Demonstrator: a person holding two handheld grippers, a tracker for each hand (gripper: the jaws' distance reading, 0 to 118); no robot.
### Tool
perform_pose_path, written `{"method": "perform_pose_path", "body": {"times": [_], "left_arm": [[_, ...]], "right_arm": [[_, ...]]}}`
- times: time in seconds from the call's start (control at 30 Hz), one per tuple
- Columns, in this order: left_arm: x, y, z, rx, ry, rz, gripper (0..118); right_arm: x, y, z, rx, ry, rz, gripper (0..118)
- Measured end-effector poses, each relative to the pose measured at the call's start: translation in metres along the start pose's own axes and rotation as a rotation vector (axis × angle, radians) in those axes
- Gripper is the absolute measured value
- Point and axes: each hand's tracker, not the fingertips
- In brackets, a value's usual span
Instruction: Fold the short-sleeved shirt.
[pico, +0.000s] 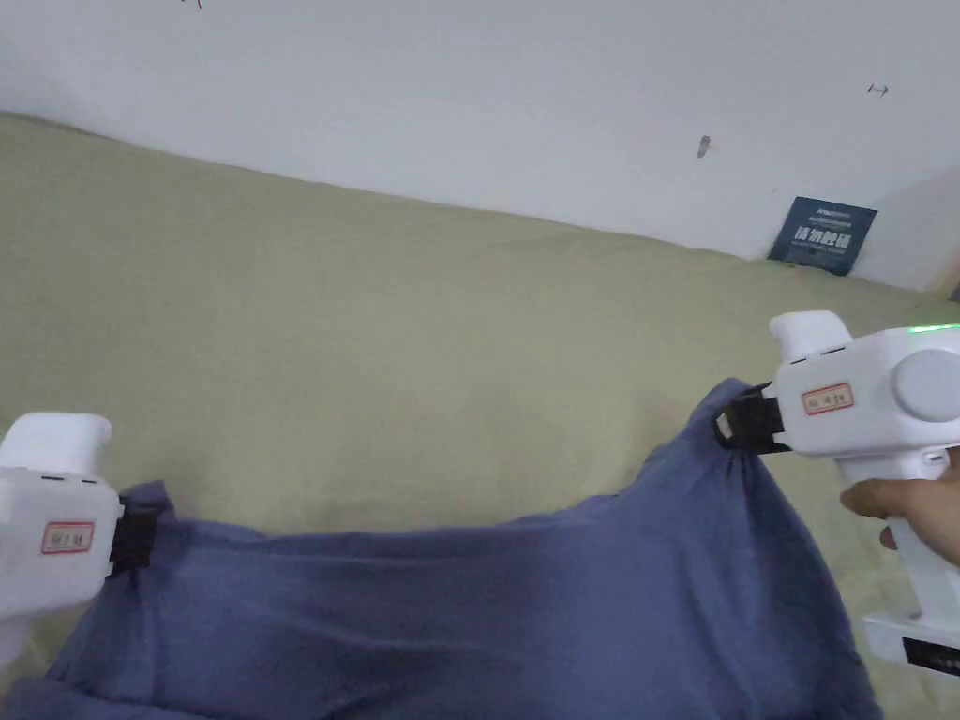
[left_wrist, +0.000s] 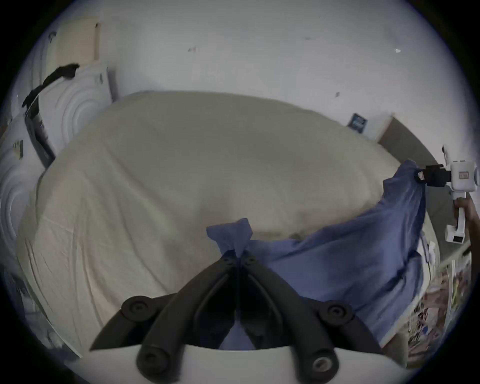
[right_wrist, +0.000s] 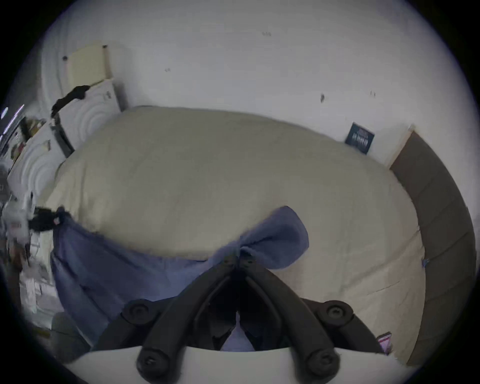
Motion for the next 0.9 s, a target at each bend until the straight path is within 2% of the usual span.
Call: {"method": "perform_pose_path", "body": {"times": [0.13,0.33,0.4,0.53,0.63,0.9], "left_arm": [[0.005,-0.004,0.051,0.04,-0.046,-0.146,0],[-0.006,-0.038,0.105,0.076,-0.096,-0.205,0],[-0.013,-0.056,0.115,0.077,-0.127,-0.196,0],[-0.023,-0.101,0.122,0.032,-0.155,-0.182,0],[-0.027,-0.131,0.12,-0.036,-0.16,-0.166,0],[-0.047,-0.179,0.095,-0.18,-0.188,-0.071,3]], "right_arm": [[-0.013,-0.027,0.071,0.07,0.013,0.053,0],[-0.024,-0.1,0.146,0.126,0.053,0.019,0],[-0.028,-0.131,0.154,0.085,0.088,-0.035,0],[-0.034,-0.195,0.162,0.029,0.083,-0.118,0],[-0.029,-0.235,0.158,-0.025,0.085,-0.239,0],[-0.011,-0.298,0.134,-0.102,0.032,-0.425,0]]}}
